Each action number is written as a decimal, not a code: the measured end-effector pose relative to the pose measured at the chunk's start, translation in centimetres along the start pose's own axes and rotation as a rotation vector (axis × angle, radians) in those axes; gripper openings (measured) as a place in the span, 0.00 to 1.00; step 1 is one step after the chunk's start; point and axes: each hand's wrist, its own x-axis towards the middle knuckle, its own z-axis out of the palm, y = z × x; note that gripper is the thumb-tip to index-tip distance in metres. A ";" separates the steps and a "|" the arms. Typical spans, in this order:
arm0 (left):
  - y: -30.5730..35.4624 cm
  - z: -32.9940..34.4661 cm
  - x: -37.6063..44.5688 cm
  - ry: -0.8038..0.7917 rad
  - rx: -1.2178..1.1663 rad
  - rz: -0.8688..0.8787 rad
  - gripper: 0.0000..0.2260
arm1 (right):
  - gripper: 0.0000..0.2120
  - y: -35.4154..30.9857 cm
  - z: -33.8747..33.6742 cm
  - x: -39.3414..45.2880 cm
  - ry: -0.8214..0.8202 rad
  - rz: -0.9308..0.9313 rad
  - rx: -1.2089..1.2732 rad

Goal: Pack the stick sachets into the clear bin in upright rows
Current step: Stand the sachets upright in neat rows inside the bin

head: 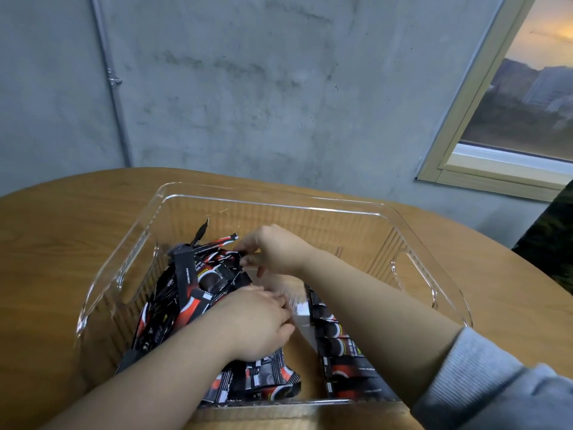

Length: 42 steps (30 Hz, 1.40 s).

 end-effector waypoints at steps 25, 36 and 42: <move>-0.3 0.0 -0.1 0.059 -0.136 -0.074 0.21 | 0.08 -0.3 -7.6 -13.9 -0.070 0.684 -0.173; -0.8 0.7 0.0 0.094 -0.282 -0.084 0.37 | 0.08 -0.3 -6.8 -14.2 -0.138 0.675 -0.163; -0.6 0.3 -0.2 0.138 -0.265 -0.104 0.25 | 0.04 -0.5 -6.5 -14.3 -0.153 0.583 0.133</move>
